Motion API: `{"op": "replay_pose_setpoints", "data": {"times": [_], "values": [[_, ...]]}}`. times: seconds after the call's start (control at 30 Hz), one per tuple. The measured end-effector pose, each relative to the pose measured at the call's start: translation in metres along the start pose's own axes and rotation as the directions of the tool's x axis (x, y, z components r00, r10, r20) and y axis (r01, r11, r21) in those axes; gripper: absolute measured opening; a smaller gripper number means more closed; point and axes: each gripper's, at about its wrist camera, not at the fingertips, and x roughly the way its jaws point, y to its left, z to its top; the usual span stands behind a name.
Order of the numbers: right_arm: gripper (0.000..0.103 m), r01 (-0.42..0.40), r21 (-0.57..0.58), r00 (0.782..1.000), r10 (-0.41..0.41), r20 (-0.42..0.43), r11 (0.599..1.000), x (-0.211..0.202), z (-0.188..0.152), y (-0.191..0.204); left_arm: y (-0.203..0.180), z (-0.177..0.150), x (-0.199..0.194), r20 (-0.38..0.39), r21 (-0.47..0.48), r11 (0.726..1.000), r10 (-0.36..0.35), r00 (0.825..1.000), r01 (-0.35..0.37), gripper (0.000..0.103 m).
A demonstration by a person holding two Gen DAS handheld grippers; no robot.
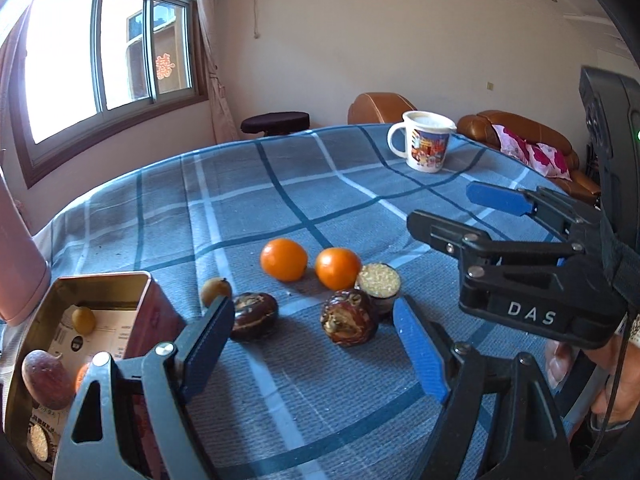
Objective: Organize fruits
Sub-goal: 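Move both tools away from the tin toward the loose fruits on the tablecloth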
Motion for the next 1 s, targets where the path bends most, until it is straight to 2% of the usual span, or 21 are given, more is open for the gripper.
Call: {"op": "replay_pose_setpoints", "data": {"times": [0.13, 0.27, 0.4, 0.43, 0.47, 0.5, 0.63, 0.8, 1.0], "values": [[0.079, -0.003, 0.041, 1.0, 0.003, -0.014, 0.999, 0.002, 0.0, -0.007, -0.013, 0.002, 0.011, -0.05, 0.049, 0.998, -0.035, 0.998, 0.038, 0.083], [0.08, -0.003, 0.046, 1.0, 0.004, -0.02, 0.999, 0.004, 0.0, -0.008, -0.018, 0.003, 0.027, -0.126, 0.067, 0.995, -0.071, 0.989, 0.08, 0.069], [0.08, 0.0, 0.04, 0.999, 0.001, -0.036, 0.999, 0.007, 0.0, -0.007, -0.016, 0.003, 0.034, -0.16, 0.049, 0.993, -0.101, 0.982, 0.11, 0.063], [0.08, 0.0, 0.038, 0.999, 0.002, -0.041, 0.999, 0.008, 0.0, -0.008, -0.015, 0.003, 0.035, -0.166, 0.043, 0.992, -0.108, 0.98, 0.117, 0.059], [0.08, -0.002, 0.038, 0.999, 0.003, -0.045, 0.999, 0.009, 0.0, -0.008, -0.014, 0.004, 0.037, -0.172, 0.039, 0.991, -0.117, 0.978, 0.125, 0.048], [0.08, -0.004, 0.039, 0.999, 0.006, -0.047, 0.999, 0.009, 0.0, -0.008, -0.013, 0.004, 0.037, -0.174, 0.041, 0.992, -0.113, 0.978, 0.122, 0.041], [0.08, -0.028, 0.05, 0.998, 0.031, -0.056, 0.998, 0.011, 0.0, -0.011, -0.005, 0.005, 0.032, -0.143, 0.011, 0.992, -0.125, 0.982, 0.128, 0.04], [0.08, -0.093, 0.034, 0.992, 0.095, -0.083, 0.995, 0.017, 0.0, -0.007, 0.01, 0.004, 0.015, -0.054, -0.034, 0.997, -0.071, 0.996, 0.069, 0.04], [0.08, -0.122, -0.042, 0.986, 0.117, -0.115, 0.992, 0.022, -0.001, 0.01, 0.034, 0.002, 0.004, 0.006, -0.125, 0.992, -0.022, 1.0, 0.022, 0.04]]}}
